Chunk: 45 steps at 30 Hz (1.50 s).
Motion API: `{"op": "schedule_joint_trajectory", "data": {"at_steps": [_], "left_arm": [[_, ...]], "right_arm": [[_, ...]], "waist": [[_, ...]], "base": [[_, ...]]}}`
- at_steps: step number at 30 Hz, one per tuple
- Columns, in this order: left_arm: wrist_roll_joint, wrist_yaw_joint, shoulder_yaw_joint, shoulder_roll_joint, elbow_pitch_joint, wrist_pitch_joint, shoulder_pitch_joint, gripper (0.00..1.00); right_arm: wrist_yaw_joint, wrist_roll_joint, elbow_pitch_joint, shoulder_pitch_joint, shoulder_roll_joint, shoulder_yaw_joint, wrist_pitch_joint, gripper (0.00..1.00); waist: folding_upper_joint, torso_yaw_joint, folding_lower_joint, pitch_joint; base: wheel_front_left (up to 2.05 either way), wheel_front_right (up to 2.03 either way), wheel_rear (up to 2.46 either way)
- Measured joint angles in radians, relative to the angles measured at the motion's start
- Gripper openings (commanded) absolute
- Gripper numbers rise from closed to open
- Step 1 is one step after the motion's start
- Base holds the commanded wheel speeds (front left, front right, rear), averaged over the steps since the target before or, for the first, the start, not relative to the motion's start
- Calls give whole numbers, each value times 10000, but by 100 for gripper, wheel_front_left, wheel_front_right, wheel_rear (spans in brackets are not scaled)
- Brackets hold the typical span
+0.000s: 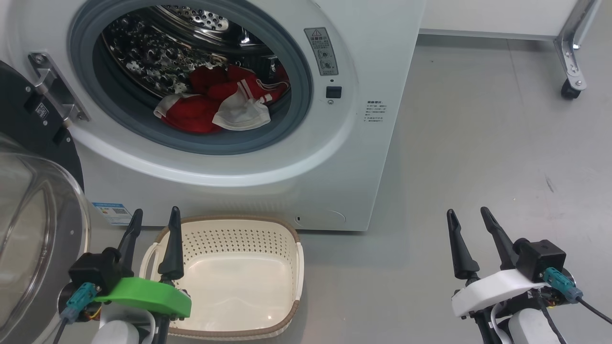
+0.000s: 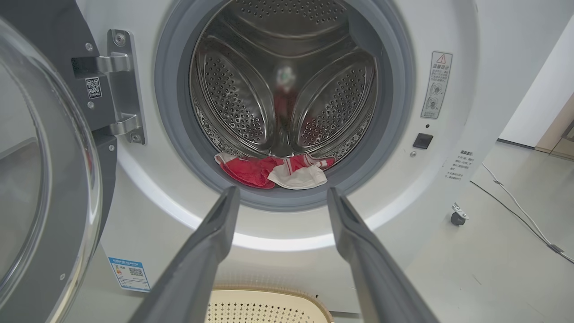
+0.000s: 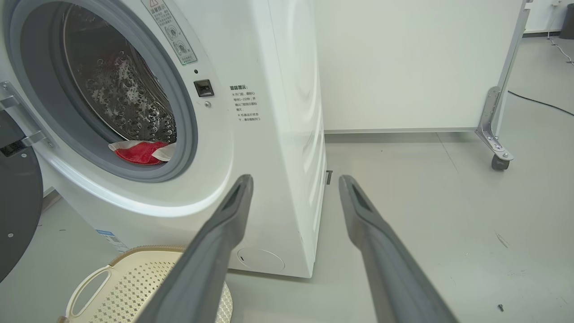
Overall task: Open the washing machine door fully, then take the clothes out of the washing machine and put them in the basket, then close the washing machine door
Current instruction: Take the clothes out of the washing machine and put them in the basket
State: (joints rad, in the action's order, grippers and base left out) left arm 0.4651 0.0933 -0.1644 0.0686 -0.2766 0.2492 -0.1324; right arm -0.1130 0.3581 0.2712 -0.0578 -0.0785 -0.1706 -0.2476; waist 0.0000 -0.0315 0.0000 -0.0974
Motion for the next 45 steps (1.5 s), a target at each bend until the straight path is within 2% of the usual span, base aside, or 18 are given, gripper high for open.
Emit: {"op": "schedule_joint_trajectory", "data": {"at_steps": [45], "left_arm": [[-199,15,-132,-4,-63,2,57,100]], "right_arm": [[-35,-100,86,57,35,-58,0,100]], "waist": [[0,32,0,-4]], "base": [[3,-3,0]]}}
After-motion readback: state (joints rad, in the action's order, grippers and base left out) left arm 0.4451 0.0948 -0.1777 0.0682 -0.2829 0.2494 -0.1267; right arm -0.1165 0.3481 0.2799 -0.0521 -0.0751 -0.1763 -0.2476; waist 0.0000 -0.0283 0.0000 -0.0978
